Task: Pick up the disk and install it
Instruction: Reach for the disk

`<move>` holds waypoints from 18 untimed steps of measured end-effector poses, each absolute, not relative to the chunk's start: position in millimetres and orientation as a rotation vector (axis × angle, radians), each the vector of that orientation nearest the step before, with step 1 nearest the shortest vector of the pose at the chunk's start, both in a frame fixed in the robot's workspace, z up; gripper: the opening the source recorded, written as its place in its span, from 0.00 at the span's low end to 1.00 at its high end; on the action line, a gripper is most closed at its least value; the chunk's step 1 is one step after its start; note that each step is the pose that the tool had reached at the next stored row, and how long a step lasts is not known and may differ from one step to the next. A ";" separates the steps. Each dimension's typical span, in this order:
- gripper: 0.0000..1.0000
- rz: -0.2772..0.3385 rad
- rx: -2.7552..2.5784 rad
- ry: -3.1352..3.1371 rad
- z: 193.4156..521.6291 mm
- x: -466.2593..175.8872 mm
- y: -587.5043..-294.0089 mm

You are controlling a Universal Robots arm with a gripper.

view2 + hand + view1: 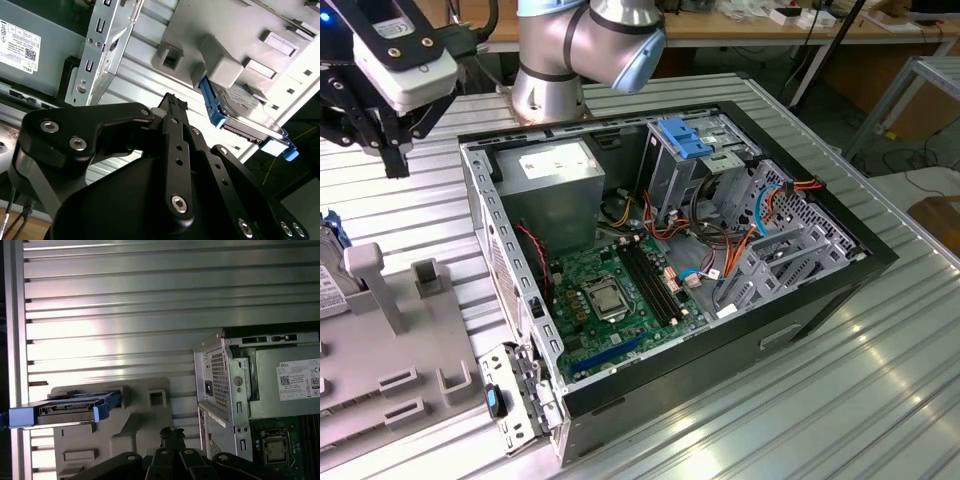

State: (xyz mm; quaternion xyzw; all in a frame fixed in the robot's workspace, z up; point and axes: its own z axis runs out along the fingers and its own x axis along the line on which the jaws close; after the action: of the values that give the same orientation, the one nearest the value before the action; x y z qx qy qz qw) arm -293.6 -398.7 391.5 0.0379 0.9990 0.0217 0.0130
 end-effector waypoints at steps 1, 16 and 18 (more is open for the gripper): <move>0.11 0.068 0.118 3.113 391.3 -298.4 -397.4; 0.11 0.068 0.068 3.115 390.3 -347.1 -392.6; 0.11 0.069 0.035 3.116 390.0 -353.1 -392.6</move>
State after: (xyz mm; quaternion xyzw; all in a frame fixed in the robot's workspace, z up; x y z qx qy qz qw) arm -353.1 -392.6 390.0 0.0113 0.9996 0.0221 0.0124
